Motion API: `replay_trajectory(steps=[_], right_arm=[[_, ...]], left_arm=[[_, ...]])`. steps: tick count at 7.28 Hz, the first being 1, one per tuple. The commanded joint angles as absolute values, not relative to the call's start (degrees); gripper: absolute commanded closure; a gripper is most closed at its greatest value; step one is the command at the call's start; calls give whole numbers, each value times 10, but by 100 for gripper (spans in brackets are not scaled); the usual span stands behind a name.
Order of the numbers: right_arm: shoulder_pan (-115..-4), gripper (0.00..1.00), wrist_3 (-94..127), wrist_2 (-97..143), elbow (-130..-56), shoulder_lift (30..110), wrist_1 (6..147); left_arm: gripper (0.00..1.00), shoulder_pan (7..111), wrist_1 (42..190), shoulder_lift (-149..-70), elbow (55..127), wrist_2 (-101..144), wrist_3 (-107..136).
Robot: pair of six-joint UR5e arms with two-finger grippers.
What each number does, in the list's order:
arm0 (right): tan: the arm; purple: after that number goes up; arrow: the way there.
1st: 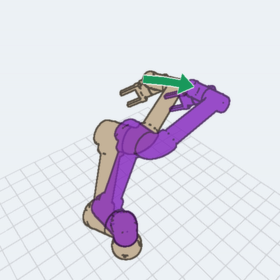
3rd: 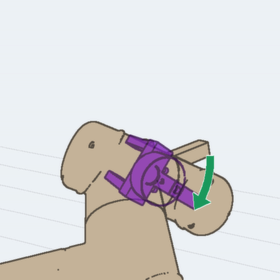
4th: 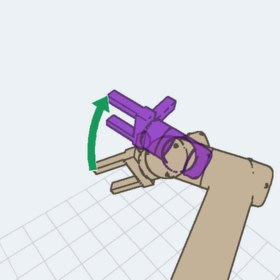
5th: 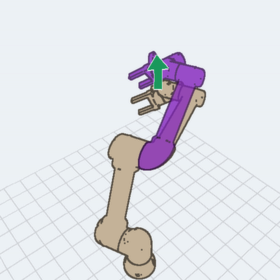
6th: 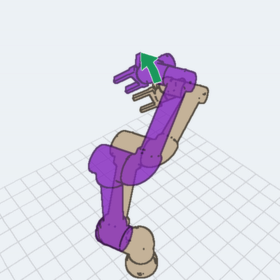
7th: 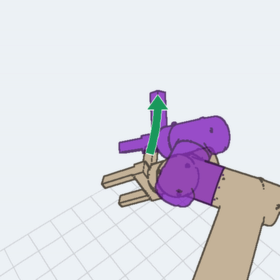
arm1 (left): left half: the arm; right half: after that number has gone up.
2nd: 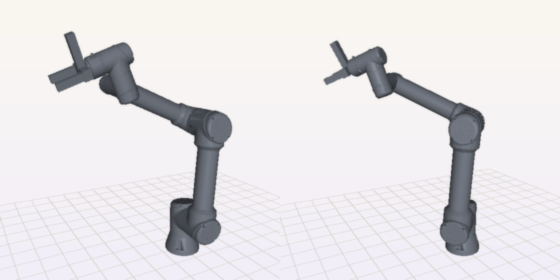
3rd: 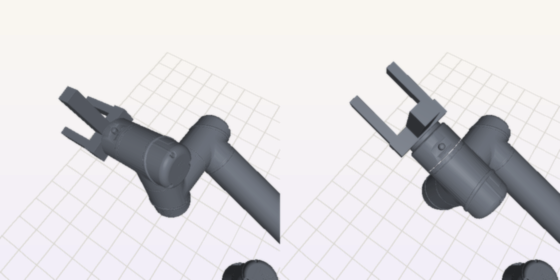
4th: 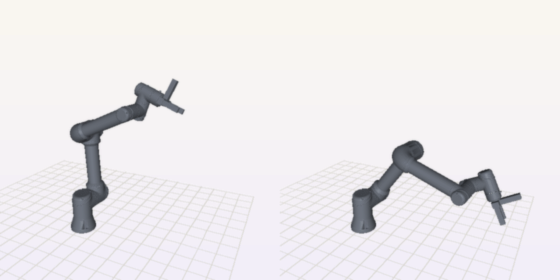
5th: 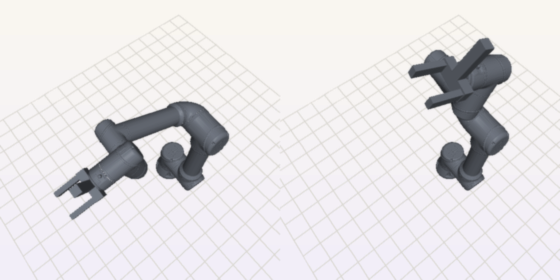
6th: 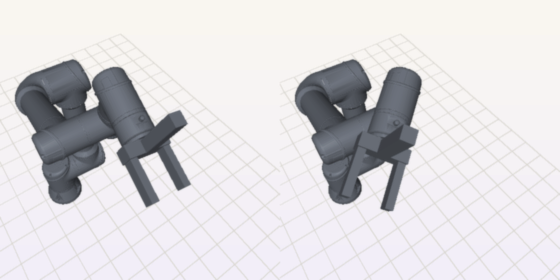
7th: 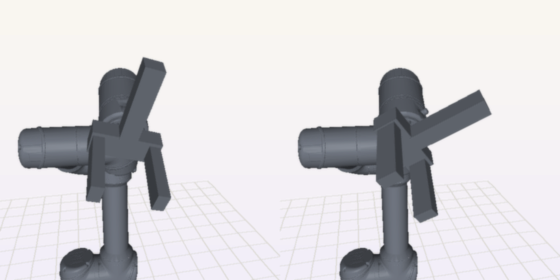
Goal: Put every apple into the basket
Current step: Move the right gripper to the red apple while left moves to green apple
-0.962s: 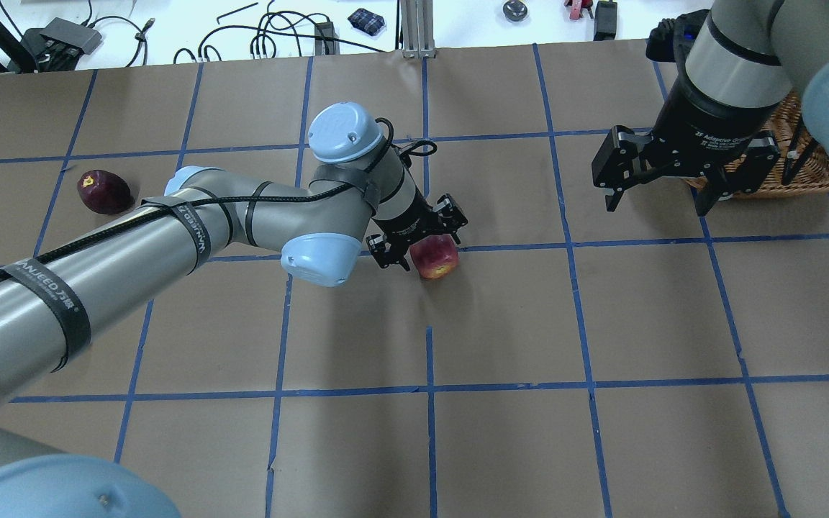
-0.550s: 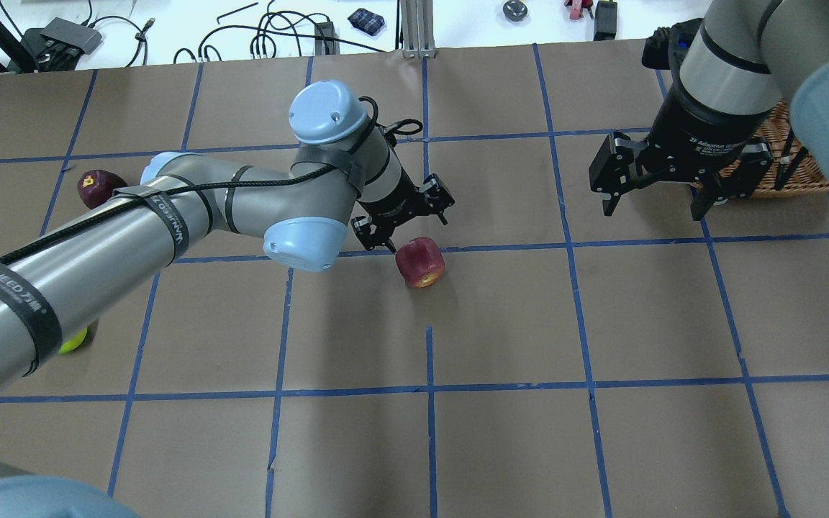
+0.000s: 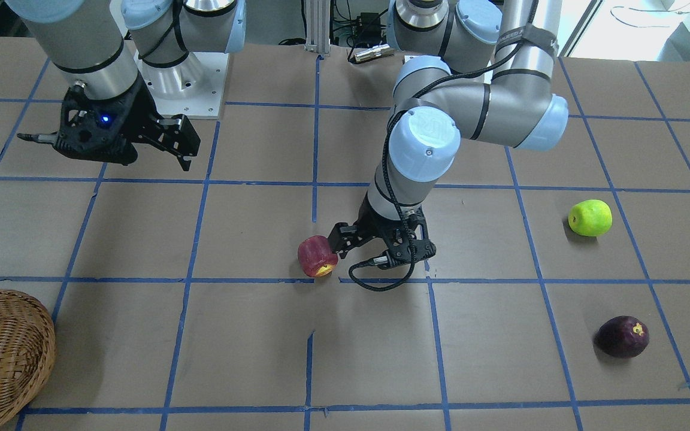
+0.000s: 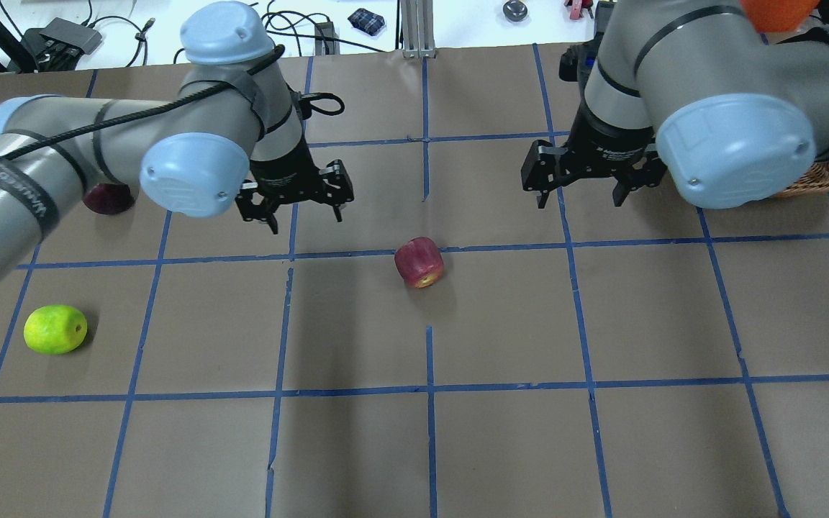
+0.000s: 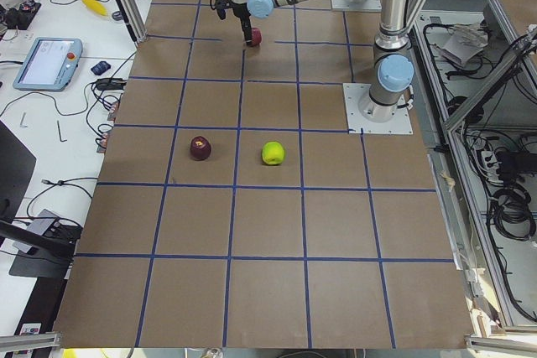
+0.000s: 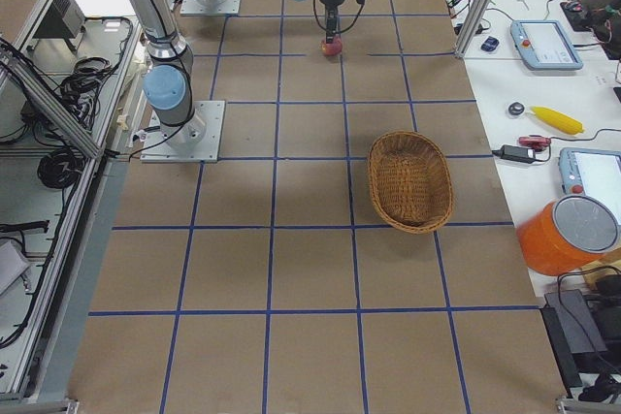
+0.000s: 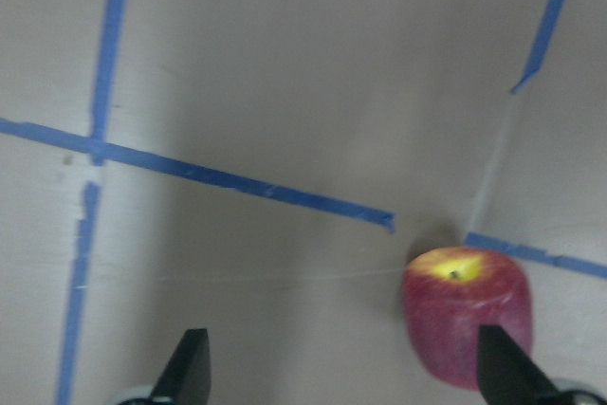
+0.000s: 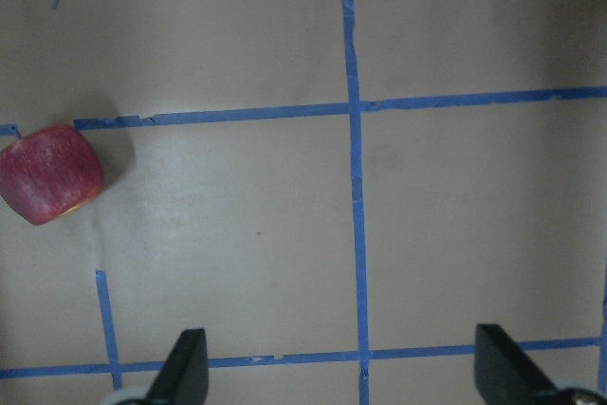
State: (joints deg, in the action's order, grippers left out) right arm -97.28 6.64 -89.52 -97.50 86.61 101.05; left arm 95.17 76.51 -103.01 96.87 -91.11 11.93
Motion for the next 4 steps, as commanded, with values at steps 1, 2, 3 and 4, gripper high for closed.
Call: replay_trajectory(steps=[1,2,3,4], right_arm=[[-1050,0,73,-899,-976,832,1041],[-1078,0,76,-899,-976,811,1073],[-1098,0,96,-894,-976,789,1112],[-1135,0,119,-896,-976,754,1147]], left_arm=[[0,865,834,-979,985,-991,-82],[0,815,831,-968,1006,-1000,-117],[0,753,817,-964,1030,-1011,-166],[0,691,791,-963,1054,-1011,-248]])
